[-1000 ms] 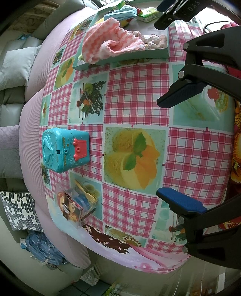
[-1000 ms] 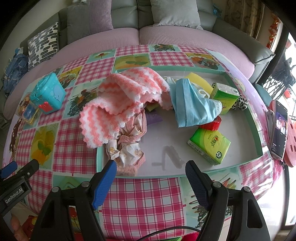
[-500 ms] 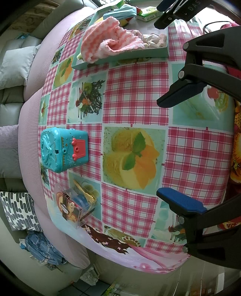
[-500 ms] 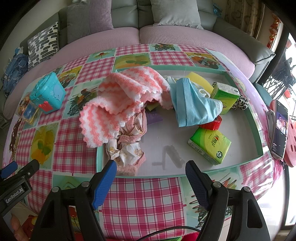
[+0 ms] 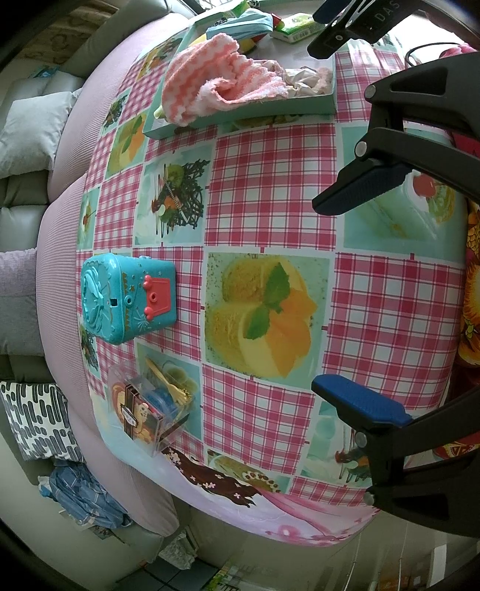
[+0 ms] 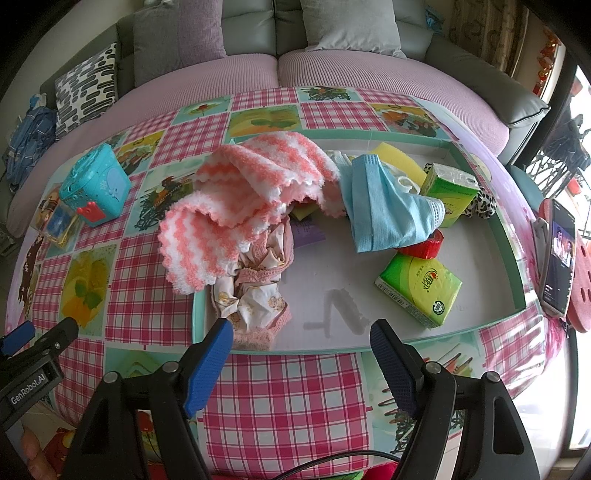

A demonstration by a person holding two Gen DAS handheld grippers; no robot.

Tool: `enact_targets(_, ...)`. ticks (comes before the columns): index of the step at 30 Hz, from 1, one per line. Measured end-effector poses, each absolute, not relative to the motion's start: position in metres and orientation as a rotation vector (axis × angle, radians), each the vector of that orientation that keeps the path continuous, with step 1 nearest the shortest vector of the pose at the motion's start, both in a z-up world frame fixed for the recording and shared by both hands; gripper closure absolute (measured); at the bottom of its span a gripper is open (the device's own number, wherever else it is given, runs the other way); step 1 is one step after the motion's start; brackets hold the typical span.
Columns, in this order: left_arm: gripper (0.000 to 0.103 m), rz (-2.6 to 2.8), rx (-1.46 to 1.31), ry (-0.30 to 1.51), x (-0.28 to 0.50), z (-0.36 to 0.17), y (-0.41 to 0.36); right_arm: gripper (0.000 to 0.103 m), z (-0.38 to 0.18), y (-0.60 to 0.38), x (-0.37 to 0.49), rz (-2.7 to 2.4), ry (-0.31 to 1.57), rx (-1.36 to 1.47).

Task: Organize soft objects

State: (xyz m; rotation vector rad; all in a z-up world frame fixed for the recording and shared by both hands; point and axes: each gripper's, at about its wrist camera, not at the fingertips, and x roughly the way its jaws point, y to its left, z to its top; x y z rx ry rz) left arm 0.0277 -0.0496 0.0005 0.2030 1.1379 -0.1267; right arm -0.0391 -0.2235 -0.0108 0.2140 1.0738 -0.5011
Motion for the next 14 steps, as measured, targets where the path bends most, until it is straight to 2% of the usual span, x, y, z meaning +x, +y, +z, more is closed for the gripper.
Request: enact_targets(14, 0.015, -0.139, 0.197, 1.138, 0.0274, 0.001, -0.0511, 0.023, -0.0115, -0.2233, -0.0395, -0.5, 1.075, 0.214)
